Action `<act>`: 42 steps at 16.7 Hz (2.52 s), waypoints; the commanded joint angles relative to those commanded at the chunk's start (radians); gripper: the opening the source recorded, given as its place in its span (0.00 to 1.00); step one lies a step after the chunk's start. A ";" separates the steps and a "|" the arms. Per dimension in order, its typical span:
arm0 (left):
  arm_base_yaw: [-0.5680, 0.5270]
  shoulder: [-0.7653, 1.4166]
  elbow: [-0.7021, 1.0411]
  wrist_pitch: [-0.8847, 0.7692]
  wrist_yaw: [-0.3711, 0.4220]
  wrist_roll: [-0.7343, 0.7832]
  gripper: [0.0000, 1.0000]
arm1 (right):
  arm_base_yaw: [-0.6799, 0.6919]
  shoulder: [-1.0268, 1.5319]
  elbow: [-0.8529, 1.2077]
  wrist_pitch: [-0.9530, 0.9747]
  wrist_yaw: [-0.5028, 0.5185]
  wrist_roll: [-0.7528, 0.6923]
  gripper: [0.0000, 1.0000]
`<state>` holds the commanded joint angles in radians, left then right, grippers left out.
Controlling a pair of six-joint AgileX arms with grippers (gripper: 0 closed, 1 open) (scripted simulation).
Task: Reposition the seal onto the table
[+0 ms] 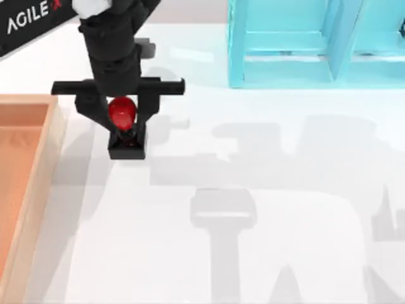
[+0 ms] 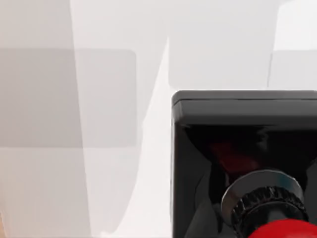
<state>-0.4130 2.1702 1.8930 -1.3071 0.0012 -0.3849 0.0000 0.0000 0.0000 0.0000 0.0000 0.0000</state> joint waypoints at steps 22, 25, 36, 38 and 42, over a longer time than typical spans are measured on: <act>-0.021 0.073 -0.100 0.188 0.001 -0.019 0.30 | 0.000 0.000 0.000 0.000 0.000 0.000 1.00; -0.021 0.073 -0.100 0.188 0.001 -0.019 0.53 | 0.000 0.000 0.000 0.000 0.000 0.000 1.00; -0.021 0.073 -0.100 0.188 0.001 -0.019 1.00 | 0.000 0.000 0.000 0.000 0.000 0.000 1.00; -0.021 0.073 -0.100 0.188 0.001 -0.019 1.00 | 0.000 0.000 0.000 0.000 0.000 0.000 1.00; -0.021 0.078 -0.085 0.174 0.001 -0.019 1.00 | 0.000 0.000 0.000 0.000 0.000 0.000 1.00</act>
<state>-0.4342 2.2479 1.8077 -1.1331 0.0023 -0.4034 0.0000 0.0000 0.0000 0.0000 0.0000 0.0000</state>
